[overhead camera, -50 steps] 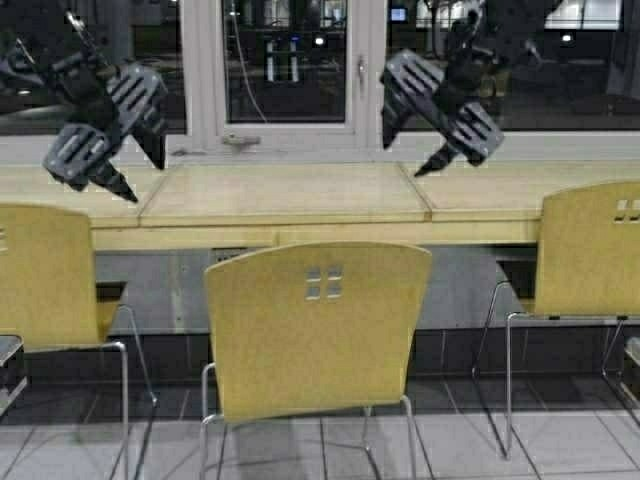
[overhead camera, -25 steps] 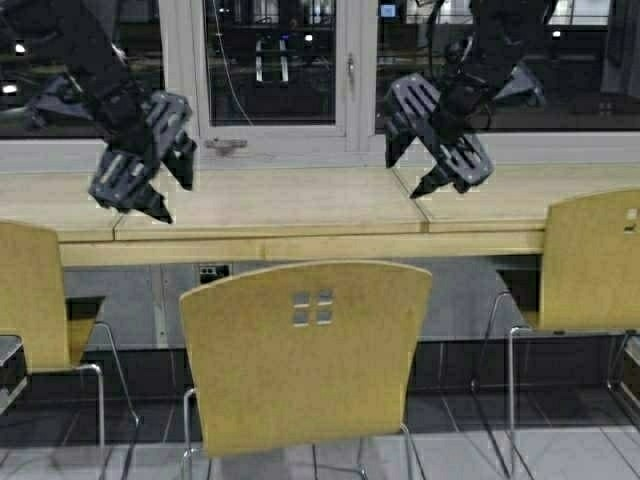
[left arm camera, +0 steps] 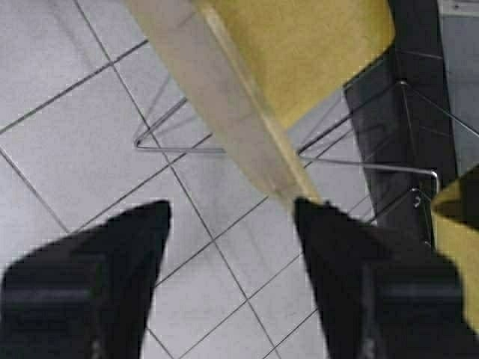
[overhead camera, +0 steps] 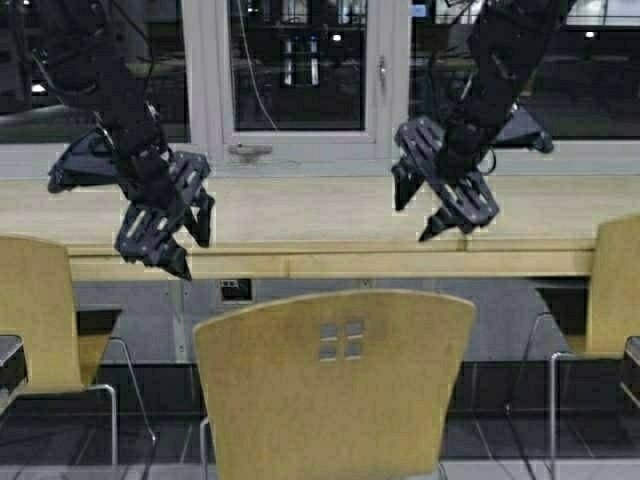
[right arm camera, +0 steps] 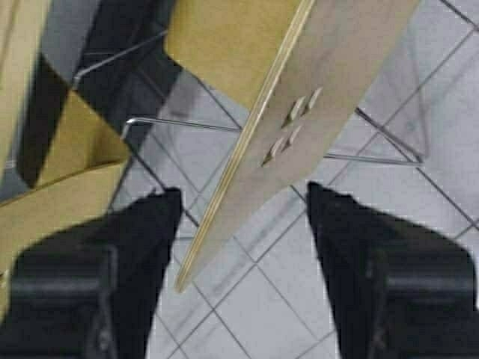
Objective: Push the chairs under the table
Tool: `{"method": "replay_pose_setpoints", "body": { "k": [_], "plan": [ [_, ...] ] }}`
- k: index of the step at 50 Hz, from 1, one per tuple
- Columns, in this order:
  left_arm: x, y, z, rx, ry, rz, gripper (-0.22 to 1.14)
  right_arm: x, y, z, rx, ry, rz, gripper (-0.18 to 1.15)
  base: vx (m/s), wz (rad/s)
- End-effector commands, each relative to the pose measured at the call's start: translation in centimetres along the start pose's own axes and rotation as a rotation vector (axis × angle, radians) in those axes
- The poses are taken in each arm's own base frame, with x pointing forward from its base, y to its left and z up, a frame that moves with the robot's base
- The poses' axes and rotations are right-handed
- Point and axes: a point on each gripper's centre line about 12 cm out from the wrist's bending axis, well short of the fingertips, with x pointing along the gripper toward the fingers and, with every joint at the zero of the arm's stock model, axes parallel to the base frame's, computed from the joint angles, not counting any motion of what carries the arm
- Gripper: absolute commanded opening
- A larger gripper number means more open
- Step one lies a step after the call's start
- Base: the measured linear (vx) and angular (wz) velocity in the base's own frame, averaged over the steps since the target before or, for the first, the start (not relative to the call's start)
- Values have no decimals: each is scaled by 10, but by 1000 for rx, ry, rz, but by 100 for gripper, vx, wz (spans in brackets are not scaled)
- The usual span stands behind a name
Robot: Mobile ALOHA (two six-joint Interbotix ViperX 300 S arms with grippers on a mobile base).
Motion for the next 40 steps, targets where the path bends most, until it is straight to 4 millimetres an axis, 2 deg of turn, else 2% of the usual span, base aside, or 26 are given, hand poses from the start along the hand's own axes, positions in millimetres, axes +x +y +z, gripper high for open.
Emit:
{"method": "replay_pose_setpoints", "body": {
  "k": [1, 11, 16, 24, 32, 40],
  "plan": [
    [-3, -7, -7, 10, 8, -22, 88, -4, 4, 1, -2, -5, 12, 87, 19, 9],
    [-3, -5, -15, -11, 43, 0, 88, -7, 0, -7, 9, 25, -9, 87, 17, 7],
    [-1, 3, -18, -27, 62, 29, 88, -7, -4, -10, 11, 37, -24, 87, 15, 2],
    [-2, 22, -33, -17, 90, 83, 88, -7, -24, -18, 10, 72, -85, 87, 12, -3],
    [1, 36, -40, -10, 96, 121, 88, -4, -35, -21, -8, 82, -113, 87, 11, -4],
    [14, 41, -48, -7, 102, 142, 88, 6, -42, -22, -19, 81, -131, 87, 3, -5]
  ]
}}
